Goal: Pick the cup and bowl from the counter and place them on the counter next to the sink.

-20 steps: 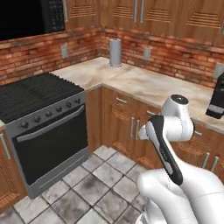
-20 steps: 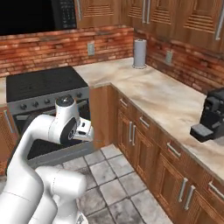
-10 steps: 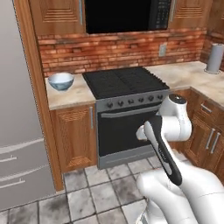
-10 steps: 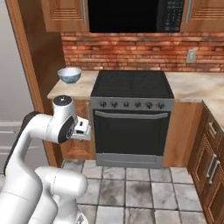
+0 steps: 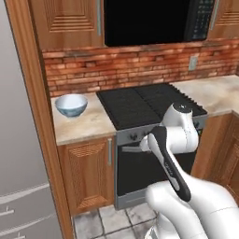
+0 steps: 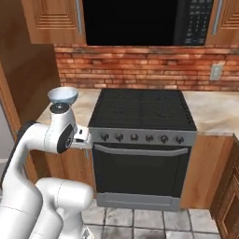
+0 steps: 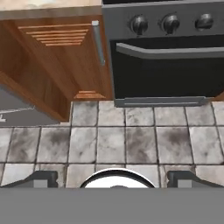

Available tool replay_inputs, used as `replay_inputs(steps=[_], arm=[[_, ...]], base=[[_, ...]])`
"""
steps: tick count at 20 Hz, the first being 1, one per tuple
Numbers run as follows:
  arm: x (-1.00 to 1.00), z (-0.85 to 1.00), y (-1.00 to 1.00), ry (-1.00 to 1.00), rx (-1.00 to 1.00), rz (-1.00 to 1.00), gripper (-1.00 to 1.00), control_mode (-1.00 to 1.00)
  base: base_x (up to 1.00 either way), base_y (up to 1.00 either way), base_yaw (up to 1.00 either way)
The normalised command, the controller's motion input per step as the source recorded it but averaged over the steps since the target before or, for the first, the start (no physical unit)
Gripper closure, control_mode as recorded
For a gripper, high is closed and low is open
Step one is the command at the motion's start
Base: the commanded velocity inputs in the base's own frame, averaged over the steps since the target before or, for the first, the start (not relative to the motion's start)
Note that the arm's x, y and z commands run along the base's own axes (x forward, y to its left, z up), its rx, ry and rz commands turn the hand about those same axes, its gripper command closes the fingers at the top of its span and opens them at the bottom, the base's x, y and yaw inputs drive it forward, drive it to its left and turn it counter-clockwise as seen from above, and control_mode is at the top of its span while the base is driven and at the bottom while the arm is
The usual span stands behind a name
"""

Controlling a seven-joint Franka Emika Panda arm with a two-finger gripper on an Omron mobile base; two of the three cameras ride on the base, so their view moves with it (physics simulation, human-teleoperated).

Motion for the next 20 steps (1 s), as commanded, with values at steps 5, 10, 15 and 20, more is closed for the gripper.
replay_inputs(steps=[5,10,15,20], arm=[[0.0,0.0,0.0,0.0,0.0,0.0,-1.0,1.0],[0.0,0.0,0.0,0.0,0.0,0.0,-1.0,1.0],[0.0,0.0,0.0,0.0,0.0,0.0,-1.0,1.0],[0.0,0.0,0.0,0.0,0.0,0.0,-1.0,1.0]], base=[[1.0,-0.02,0.07],[0.87,-0.31,0.13],[0.43,-0.49,0.03],[0.15,-0.14,-0.02]])
